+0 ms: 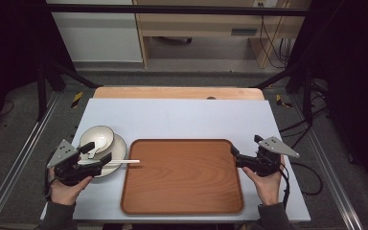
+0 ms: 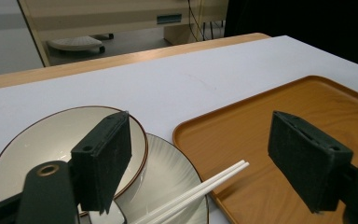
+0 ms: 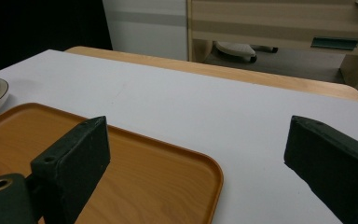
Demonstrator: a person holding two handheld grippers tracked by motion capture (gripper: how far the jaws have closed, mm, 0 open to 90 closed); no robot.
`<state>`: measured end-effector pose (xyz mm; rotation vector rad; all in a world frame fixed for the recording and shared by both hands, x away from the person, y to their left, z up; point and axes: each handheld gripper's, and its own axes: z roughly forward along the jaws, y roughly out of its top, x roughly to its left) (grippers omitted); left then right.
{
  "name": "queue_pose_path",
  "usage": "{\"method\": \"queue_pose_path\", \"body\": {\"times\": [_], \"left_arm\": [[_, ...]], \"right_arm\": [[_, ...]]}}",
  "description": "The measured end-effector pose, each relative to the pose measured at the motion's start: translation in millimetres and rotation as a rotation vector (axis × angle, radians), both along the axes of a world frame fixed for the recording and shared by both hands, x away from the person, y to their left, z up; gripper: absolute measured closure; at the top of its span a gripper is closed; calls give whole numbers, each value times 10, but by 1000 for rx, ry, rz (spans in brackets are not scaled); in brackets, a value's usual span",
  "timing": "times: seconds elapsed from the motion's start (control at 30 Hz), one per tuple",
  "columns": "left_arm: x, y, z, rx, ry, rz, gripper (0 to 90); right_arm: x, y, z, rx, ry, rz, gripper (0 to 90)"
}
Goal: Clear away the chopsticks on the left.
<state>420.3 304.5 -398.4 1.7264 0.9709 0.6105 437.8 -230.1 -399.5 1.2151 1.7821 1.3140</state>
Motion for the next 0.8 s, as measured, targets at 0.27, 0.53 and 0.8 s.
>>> {"method": "queue_pose_path", "body": {"times": [0.27, 0.53, 0.8], "left_arm": [[-77, 87, -20, 26, 14, -14, 180], [-197, 207, -108, 48, 36, -30, 170], [-255, 346, -247, 91, 80, -34, 187]], "right_arm": [[-19, -6, -19, -5, 16, -6, 69], [-16, 13, -32, -14, 27, -6, 70], [-6, 86, -49, -32, 36, 11, 71]]}}
